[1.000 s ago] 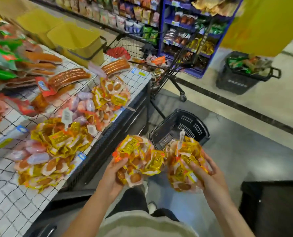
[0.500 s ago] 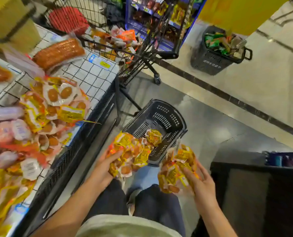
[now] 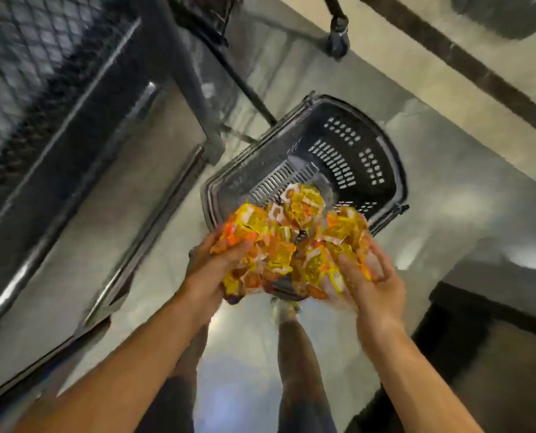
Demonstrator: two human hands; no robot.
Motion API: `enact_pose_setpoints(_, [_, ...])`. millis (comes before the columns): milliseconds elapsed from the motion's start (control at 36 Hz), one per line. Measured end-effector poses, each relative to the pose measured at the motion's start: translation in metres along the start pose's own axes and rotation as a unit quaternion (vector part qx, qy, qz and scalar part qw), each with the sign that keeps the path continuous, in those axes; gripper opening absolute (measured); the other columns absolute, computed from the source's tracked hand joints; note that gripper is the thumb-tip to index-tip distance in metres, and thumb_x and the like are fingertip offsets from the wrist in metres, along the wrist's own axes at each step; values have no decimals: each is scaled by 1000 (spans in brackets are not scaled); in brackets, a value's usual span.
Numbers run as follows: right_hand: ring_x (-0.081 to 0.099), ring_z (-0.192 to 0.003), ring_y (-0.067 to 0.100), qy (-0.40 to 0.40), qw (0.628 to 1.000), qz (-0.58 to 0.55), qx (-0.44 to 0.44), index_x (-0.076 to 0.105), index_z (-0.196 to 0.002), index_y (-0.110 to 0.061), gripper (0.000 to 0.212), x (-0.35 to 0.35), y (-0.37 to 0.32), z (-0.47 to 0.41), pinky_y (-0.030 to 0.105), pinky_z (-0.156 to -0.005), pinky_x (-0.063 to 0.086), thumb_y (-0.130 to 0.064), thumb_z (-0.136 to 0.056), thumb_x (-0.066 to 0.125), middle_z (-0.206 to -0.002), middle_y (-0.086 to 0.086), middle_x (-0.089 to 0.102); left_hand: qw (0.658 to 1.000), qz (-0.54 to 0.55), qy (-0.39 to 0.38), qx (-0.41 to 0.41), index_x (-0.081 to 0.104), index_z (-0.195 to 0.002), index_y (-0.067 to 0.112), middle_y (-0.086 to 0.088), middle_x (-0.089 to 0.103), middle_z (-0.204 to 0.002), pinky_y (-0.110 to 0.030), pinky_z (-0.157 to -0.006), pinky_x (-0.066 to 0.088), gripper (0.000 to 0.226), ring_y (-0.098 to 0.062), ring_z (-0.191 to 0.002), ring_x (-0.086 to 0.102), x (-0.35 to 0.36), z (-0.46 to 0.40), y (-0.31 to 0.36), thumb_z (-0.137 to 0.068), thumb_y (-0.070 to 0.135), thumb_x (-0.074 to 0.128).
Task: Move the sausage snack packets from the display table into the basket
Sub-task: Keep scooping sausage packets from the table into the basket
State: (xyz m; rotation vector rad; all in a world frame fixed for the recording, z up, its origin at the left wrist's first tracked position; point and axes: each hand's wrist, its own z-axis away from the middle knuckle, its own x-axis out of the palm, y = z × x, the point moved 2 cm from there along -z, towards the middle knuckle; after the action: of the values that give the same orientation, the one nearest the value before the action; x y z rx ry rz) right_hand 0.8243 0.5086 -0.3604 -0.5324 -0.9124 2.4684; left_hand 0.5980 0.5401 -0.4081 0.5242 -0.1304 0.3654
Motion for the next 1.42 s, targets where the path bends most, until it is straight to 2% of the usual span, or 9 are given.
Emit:
enact_pose_setpoints(167, [68,-113,23,-6,999,36,-21,62,-136,-20,58,17,38,-96,57,-99,54,-3,-84,79,-120,14,72,999,12,28,-18,64,-131,19,-13,73,-119,-57,-74,60,46,-36,-104,72,16,-88,-51,-86,13,76])
enact_pose_setpoints(306, [70,-112,19,-19,997,75,-20,62,-136,-23,57,30,71,-170,47,-97,57,-4,-85,79,-122,0,72,998,-18,45,-27,64,-130,18,-9,74,-118,-54,-81,61,44,-28,-104,73,22,-155,-81,-87,16,75])
enact_pose_setpoints(500, [72,-100,15,15,996,65,56,63,-135,-21,51,63,107,-254,21,-62,60,-1,-89,72,-117,2,72,990,-30,118,-69,66,-125,23,1,76,-104,-28,-54,58,47,-11,-74,74,34,-239,-94,-82,10,79])
enact_pose_setpoints(694, [73,-105,19,-50,996,-18,71,62,-135,-21,51,113,101,-302,39,-81,64,2,-91,70,-123,3,72,990,-38,135,9,64,-130,27,1,76,-110,-40,-76,64,52,-17,-90,76,41,-286,-78,-83,12,79])
enact_pose_setpoints(833, [67,-118,26,-67,993,-68,66,59,-139,-20,50,132,128,-339,51,-102,53,-1,-93,67,-129,7,69,967,-129,206,73,61,-132,26,11,70,-105,-24,-70,60,47,-1,-86,72,30,-319,-89,-87,24,76])
enact_pose_setpoints(944, [65,-118,26,-66,993,67,66,48,-148,-17,64,141,174,-370,46,-105,52,-1,-90,70,-131,9,67,892,-389,223,51,53,-142,18,-13,60,-137,-24,-92,36,49,-30,-126,54,18,-353,-124,-94,24,65])
enact_pose_setpoints(1083, [62,-121,33,-127,937,325,27,58,-133,-10,51,135,217,-394,49,-107,47,-10,-86,78,-127,14,67,874,-458,149,69,29,-157,9,-20,35,-156,-39,-116,32,89,-34,-143,38,7,-379,-157,-83,11,78])
enact_pose_setpoints(1222, [64,-116,29,-161,917,366,5,53,-139,-19,53,129,216,-397,50,-101,53,-5,-90,67,-124,8,68,835,-541,101,5,1,-160,36,-6,-13,-168,-41,-123,17,95,-32,-155,0,-6,-387,-172,-94,11,65])
enact_pose_setpoints(1417, [58,-125,24,-272,851,448,32,49,-144,-17,61,115,193,-362,32,-105,45,-17,-89,77,-135,4,63,826,-559,72,2,21,-159,31,-2,4,-168,-45,-123,25,78,-30,-154,14,4,-362,-151,-95,26,65])
